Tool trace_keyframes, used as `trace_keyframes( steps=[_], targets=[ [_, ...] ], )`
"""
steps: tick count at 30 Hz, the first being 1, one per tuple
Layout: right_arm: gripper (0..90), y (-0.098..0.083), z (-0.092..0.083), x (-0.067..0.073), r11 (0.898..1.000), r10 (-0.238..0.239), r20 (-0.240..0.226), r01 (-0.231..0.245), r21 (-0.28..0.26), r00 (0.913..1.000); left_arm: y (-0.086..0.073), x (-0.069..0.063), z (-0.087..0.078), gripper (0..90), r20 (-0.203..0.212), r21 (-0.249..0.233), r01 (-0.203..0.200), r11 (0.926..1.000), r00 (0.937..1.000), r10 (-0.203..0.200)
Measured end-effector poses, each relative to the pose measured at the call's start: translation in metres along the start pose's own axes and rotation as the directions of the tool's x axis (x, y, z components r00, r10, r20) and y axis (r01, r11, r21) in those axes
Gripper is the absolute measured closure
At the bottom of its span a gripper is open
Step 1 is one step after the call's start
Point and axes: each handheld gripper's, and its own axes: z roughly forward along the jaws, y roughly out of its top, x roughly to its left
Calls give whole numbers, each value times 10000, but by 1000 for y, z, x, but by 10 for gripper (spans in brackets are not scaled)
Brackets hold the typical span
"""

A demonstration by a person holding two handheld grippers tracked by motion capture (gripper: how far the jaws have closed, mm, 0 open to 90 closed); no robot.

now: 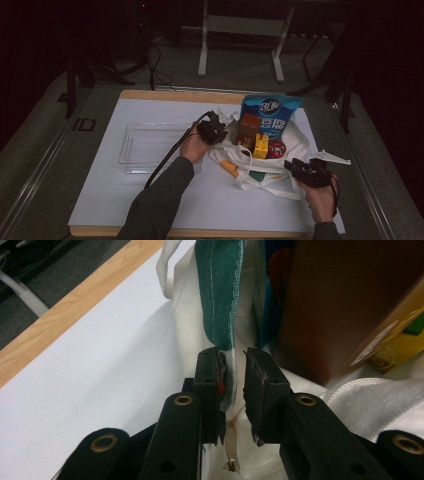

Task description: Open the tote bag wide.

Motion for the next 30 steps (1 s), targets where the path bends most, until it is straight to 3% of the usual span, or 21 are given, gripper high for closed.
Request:
trace_keyframes(
  steps=[3,6,7,11,17,20,22,25,30],
  targets=[
    [589,-5,10,5,9998,-47,-18,48,187,10000,2,-1,-5,753,35,-63,-34,10000,10000,35],
    [580,-11,25,12,9991,-209,285,198,383,9994,3,-1,-11,733,115,-200,-103,9997,9999,105],
    [572,-13,30,17,9967,-542,477,511,636,9974,3,0,-13,718,189,-272,-122,9996,9997,127],
    [560,-13,31,21,9950,-785,670,740,672,9947,4,0,-22,686,488,-588,13,9983,9988,16],
    [533,-11,22,25,9970,-765,744,758,120,9943,4,-5,-32,664,672,-854,-264,9960,9972,322],
    [545,-6,14,29,9967,-751,629,769,-261,9952,5,-7,-33,671,757,-860,-428,9954,9959,494],
    [533,-4,11,33,9956,-787,191,795,-492,9967,5,-8,-34,681,942,-904,-439,9949,9942,524],
    [541,-1,12,43,9936,-1043,-143,1036,-447,9944,5,-13,-34,695,1172,-852,-564,9948,9909,662],
    [557,-4,19,48,9918,-1275,-194,1273,-124,9917,1,-24,-31,708,1436,-539,-981,9937,9841,1050]
  ],
)
